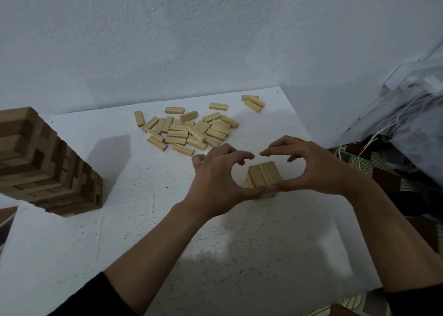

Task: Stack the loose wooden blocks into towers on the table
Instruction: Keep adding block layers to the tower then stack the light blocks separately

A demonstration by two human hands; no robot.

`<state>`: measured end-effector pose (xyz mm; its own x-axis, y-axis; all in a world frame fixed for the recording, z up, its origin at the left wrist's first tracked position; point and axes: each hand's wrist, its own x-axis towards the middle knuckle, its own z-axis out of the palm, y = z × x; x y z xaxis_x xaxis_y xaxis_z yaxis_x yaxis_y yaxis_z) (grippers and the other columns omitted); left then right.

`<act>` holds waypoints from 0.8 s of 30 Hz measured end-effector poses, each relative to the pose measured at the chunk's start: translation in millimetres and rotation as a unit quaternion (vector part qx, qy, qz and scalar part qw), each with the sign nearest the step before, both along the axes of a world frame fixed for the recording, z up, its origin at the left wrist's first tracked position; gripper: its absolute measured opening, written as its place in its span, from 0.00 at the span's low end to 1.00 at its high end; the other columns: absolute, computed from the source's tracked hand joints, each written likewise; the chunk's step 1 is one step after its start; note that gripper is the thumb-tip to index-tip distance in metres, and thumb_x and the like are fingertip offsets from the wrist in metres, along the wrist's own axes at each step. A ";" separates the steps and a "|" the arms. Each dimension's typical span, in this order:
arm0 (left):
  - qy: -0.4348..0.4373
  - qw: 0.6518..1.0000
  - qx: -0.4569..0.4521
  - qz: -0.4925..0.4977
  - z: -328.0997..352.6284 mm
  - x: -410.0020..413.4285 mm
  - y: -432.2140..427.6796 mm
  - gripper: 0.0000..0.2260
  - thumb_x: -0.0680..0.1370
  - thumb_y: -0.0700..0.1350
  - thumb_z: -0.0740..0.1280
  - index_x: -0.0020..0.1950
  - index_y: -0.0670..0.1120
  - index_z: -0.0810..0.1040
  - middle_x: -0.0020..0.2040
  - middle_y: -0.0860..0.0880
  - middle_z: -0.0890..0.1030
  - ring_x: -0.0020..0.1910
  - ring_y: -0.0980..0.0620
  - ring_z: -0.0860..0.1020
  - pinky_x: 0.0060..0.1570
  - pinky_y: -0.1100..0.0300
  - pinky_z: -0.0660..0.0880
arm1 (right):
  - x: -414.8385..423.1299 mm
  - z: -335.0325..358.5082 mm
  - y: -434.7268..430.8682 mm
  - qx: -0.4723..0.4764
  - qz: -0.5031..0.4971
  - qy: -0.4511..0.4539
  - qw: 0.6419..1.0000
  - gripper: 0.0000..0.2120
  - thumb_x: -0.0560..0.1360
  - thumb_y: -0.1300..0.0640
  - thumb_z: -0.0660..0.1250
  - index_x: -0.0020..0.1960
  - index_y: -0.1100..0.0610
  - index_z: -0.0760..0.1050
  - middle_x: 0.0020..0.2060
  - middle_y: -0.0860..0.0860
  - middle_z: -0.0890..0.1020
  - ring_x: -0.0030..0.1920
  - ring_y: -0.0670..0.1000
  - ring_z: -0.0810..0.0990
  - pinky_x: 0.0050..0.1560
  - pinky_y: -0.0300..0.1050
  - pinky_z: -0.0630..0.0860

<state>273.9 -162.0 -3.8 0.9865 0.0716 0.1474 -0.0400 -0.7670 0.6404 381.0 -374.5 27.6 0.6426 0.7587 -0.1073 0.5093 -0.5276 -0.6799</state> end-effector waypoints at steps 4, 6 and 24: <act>-0.026 0.999 -0.040 0.026 -1.2 -8.4 27.3 0.27 0.68 0.74 0.67 0.60 0.61 0.79 0.51 0.62 0.76 0.52 0.63 0.74 0.60 0.44 0.70 | -11.8 3.4 17.4 0.070 -0.022 -0.021 0.997 0.22 0.70 0.43 0.74 0.62 0.48 0.80 0.57 0.39 0.80 0.61 0.44 0.77 0.57 0.41 0.75; -0.035 0.997 -0.044 0.057 -6.7 -9.9 48.4 0.22 0.71 0.72 0.66 0.58 0.61 0.79 0.51 0.62 0.76 0.52 0.64 0.74 0.59 0.41 0.73 | -16.6 1.8 32.5 0.088 -0.039 -0.036 0.995 0.16 0.73 0.46 0.73 0.58 0.50 0.82 0.54 0.40 0.81 0.58 0.43 0.78 0.56 0.40 0.75; 0.022 0.965 0.248 0.087 -58.0 -30.0 114.7 0.22 0.82 0.62 0.51 0.73 0.55 0.66 0.75 0.48 0.71 0.79 0.43 0.61 0.63 0.33 0.61 | -41.9 -45.0 196.6 -0.087 -0.066 -0.223 0.969 0.18 0.83 0.54 0.59 0.71 0.53 0.72 0.76 0.50 0.66 0.76 0.54 0.57 0.70 0.56 0.61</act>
<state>243.9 -47.3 -61.9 0.9720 0.1673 0.1648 0.1350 -0.9723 0.1907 339.0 -177.9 -17.5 0.7451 0.6615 0.0852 0.6518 -0.6950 -0.3035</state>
